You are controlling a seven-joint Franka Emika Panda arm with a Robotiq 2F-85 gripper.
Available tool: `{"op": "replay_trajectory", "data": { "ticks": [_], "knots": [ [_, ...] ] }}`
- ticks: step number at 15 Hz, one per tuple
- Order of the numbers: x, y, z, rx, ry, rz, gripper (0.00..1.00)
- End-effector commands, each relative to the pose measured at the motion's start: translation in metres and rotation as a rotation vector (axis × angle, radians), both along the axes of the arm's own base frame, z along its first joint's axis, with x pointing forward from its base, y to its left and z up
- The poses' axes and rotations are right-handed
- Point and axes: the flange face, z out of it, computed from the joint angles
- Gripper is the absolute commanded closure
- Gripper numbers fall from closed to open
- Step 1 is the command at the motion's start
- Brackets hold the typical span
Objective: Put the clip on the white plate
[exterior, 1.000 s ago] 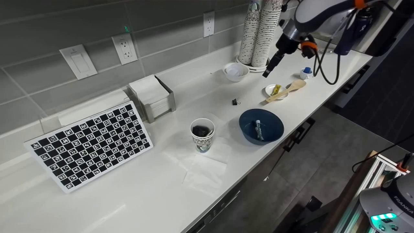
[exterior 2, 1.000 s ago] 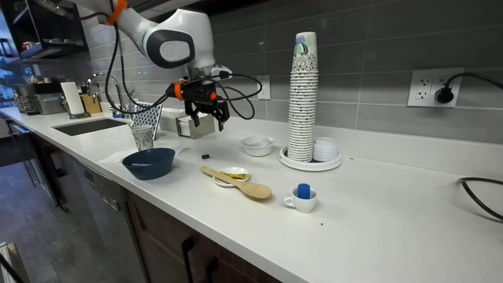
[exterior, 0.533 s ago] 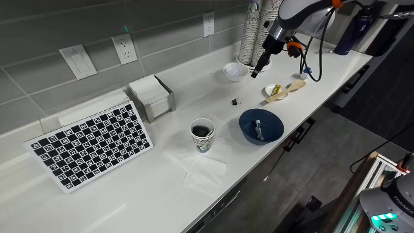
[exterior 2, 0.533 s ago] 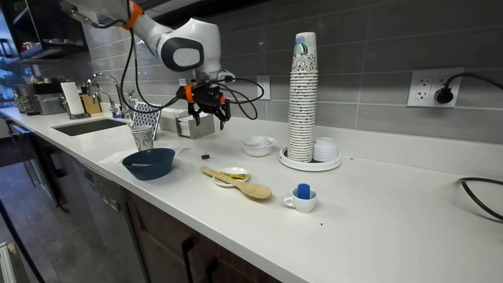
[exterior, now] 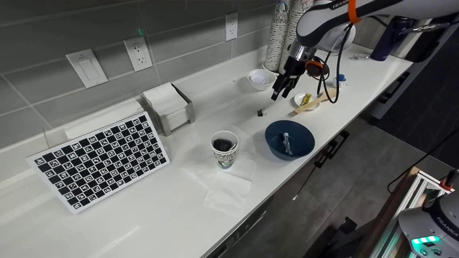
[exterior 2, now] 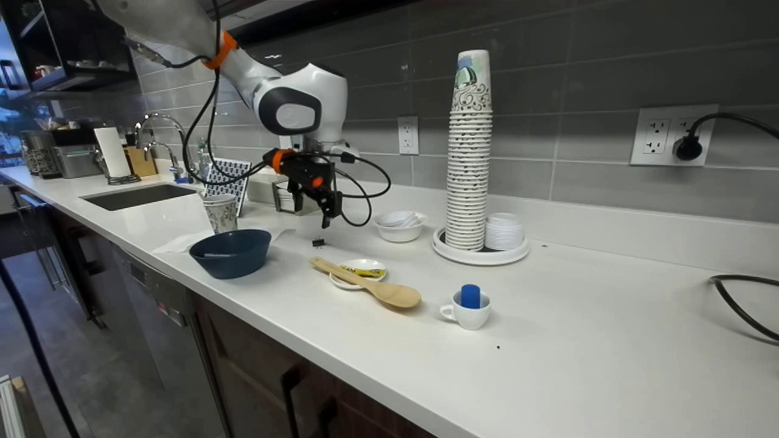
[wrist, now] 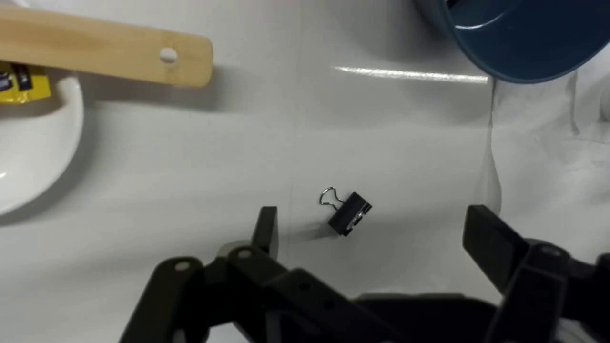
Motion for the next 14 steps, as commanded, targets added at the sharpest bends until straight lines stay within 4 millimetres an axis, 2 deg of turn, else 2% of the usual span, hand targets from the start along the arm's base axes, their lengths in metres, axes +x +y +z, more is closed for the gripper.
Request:
{"op": "replay_trajectory", "data": {
  "ticks": [1, 4, 5, 7, 9, 14],
  "knots": [
    [0.017, -0.028, -0.024, 0.081, 0.019, -0.178, 0.0],
    [0.019, -0.044, -0.033, 0.162, 0.044, -0.298, 0.0],
    [0.01, -0.041, -0.035, 0.096, 0.039, -0.224, 0.0],
    [0.009, -0.048, -0.039, 0.1, 0.043, -0.236, 0.0],
    [0.01, -0.044, -0.038, 0.101, 0.042, -0.229, 0.0],
    [0.028, -0.029, -0.04, 0.156, 0.065, -0.271, 0.0]
  ]
}}
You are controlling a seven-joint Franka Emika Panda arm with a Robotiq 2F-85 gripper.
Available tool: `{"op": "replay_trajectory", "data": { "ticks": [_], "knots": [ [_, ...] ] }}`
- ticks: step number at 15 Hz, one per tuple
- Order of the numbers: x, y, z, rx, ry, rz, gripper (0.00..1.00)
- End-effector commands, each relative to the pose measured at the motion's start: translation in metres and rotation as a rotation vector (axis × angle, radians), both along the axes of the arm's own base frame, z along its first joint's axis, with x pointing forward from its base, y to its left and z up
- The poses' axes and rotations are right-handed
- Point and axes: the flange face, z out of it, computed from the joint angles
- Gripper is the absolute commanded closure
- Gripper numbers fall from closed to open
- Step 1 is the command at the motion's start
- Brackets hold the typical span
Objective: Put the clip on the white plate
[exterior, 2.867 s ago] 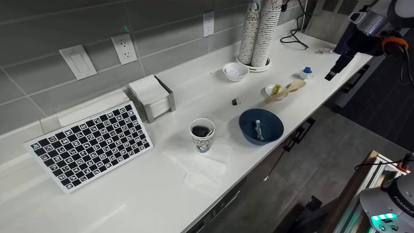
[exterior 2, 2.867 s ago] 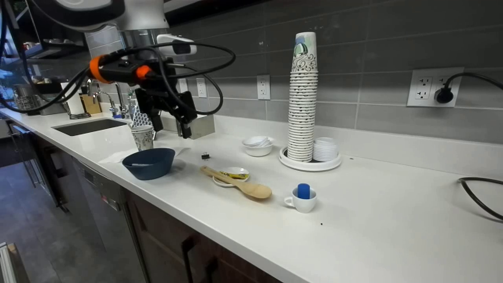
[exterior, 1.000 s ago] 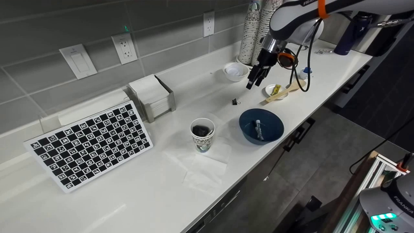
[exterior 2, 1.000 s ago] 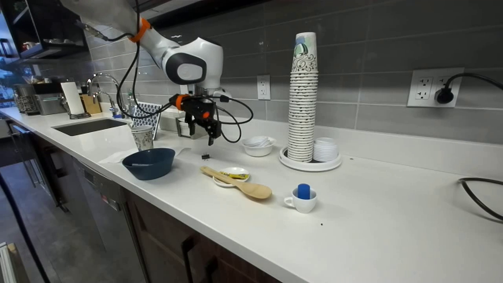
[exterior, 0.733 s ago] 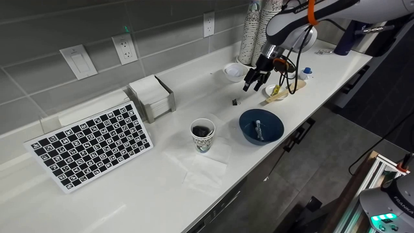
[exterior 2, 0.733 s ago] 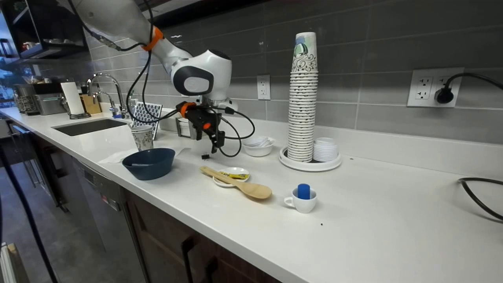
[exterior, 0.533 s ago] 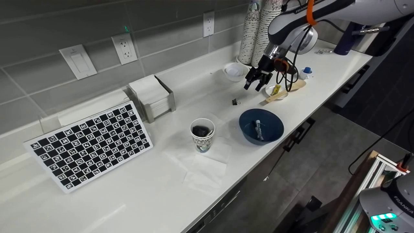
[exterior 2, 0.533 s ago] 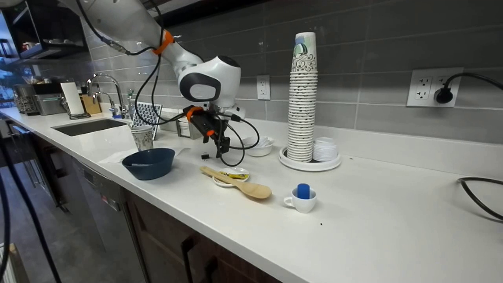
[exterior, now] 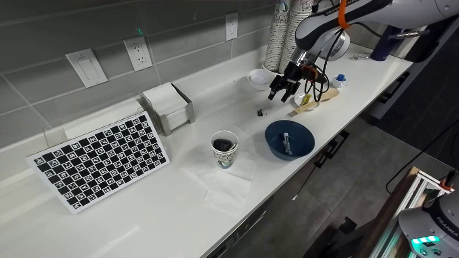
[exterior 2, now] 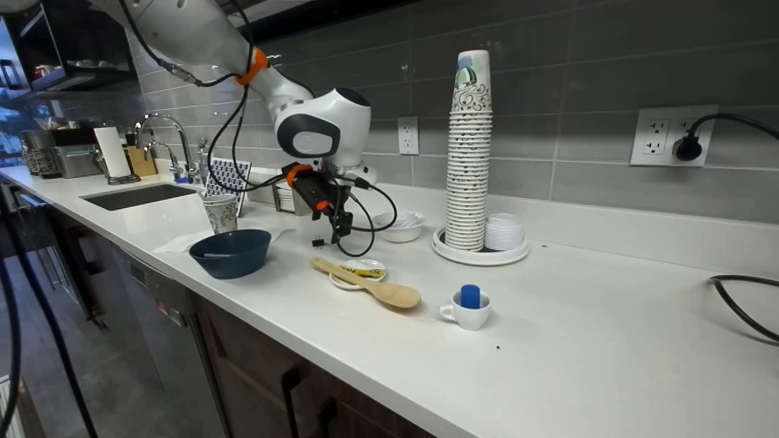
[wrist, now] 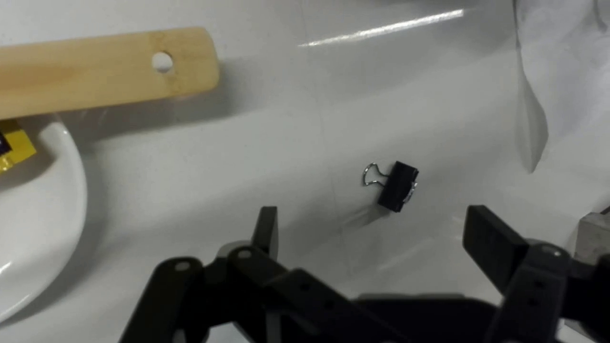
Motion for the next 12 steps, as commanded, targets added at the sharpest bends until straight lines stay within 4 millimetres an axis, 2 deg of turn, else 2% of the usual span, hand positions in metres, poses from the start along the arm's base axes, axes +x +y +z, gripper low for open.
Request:
{"op": "replay_trajectory", "data": {
  "ticks": [1, 8, 12],
  "knots": [
    [0.017, 0.007, -0.001, 0.042, 0.005, -0.028, 0.0],
    [0.033, 0.027, -0.015, 0.086, 0.086, -0.012, 0.01],
    [0.044, 0.036, -0.022, 0.097, 0.11, -0.006, 0.22]
  ]
}}
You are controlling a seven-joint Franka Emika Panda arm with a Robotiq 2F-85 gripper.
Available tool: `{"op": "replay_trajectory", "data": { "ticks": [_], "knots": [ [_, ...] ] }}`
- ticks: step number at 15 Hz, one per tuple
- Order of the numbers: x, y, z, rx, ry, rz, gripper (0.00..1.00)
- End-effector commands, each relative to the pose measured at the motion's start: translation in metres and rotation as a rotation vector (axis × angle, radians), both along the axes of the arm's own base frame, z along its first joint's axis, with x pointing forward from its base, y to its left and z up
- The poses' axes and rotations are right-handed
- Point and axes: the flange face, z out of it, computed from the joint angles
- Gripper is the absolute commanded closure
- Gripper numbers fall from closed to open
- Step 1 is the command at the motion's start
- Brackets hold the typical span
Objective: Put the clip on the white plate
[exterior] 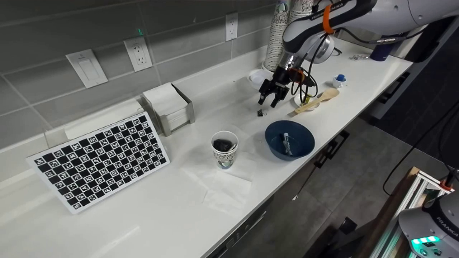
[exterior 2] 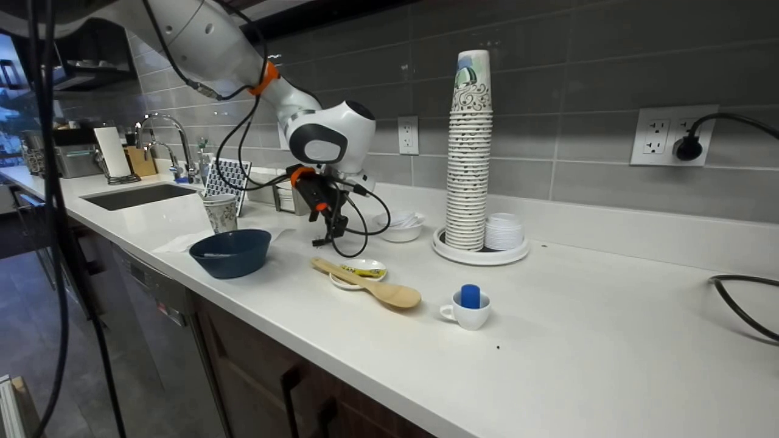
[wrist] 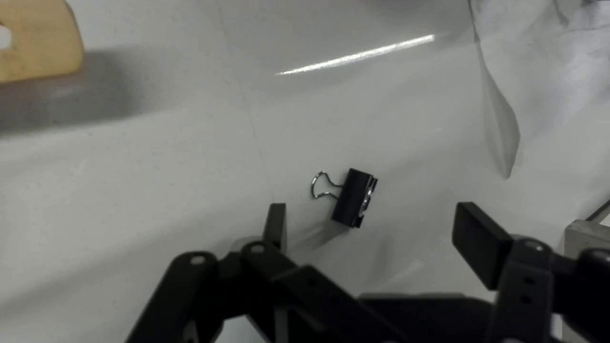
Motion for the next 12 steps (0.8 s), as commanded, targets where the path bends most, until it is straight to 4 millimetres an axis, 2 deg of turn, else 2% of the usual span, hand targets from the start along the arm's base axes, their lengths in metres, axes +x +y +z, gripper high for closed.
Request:
{"op": "replay_trajectory", "data": {
  "ticks": [1, 2, 4, 5, 7, 9, 10, 11, 12],
  "knots": [
    [0.016, 0.007, -0.005, 0.032, 0.037, -0.005, 0.31],
    [0.018, 0.008, -0.007, 0.038, 0.048, -0.003, 0.38],
    [0.021, 0.011, -0.012, 0.05, 0.073, 0.0, 0.45],
    [0.022, 0.011, -0.014, 0.054, 0.088, 0.001, 0.42],
    [0.024, 0.012, -0.018, 0.06, 0.115, 0.0, 0.43],
    [0.025, 0.014, -0.02, 0.067, 0.134, -0.003, 0.49],
    [0.026, 0.014, -0.02, 0.068, 0.142, -0.006, 0.55],
    [0.027, 0.014, -0.021, 0.069, 0.146, -0.01, 0.73],
    [0.028, 0.014, -0.021, 0.07, 0.15, -0.013, 0.82]
  ]
}}
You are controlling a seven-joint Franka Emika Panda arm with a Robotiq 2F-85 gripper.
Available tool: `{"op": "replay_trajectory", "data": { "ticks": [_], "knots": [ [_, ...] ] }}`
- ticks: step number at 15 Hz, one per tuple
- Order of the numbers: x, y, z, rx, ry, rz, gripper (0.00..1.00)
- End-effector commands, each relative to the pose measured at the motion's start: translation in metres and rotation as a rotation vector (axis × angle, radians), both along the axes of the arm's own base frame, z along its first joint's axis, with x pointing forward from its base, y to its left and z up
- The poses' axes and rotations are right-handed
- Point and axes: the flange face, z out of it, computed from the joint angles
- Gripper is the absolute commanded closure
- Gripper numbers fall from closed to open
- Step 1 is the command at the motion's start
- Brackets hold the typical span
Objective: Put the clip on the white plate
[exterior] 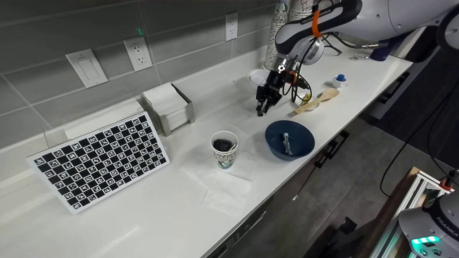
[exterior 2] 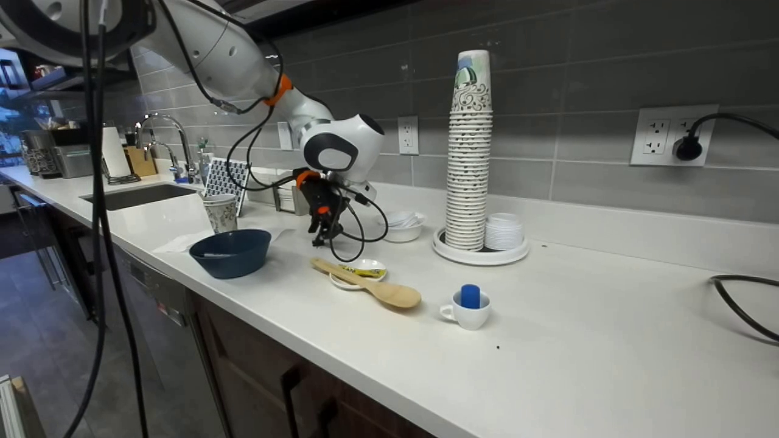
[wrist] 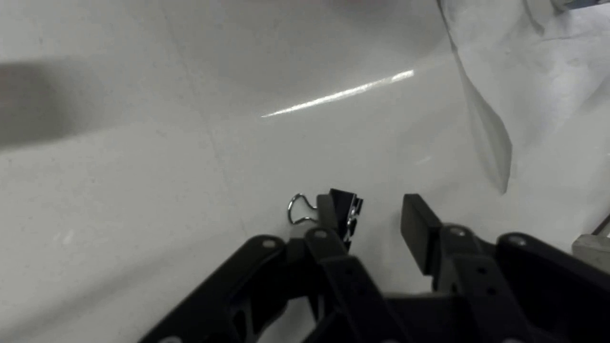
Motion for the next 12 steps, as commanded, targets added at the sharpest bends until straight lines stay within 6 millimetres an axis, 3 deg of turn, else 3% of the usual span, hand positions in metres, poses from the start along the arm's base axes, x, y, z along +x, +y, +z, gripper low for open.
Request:
{"op": "replay_trajectory", "data": {
  "ticks": [1, 3, 7, 9, 12],
  "knots": [
    [0.01, 0.001, 0.001, 0.005, 0.032, -0.015, 0.89],
    [0.01, 0.001, 0.001, 0.005, 0.039, -0.022, 0.99],
    [0.012, -0.003, 0.008, 0.003, 0.036, -0.039, 0.99],
    [0.01, -0.011, 0.019, -0.009, 0.01, -0.057, 0.99],
    [-0.01, -0.041, 0.049, -0.06, -0.087, -0.162, 0.99]
  ]
}}
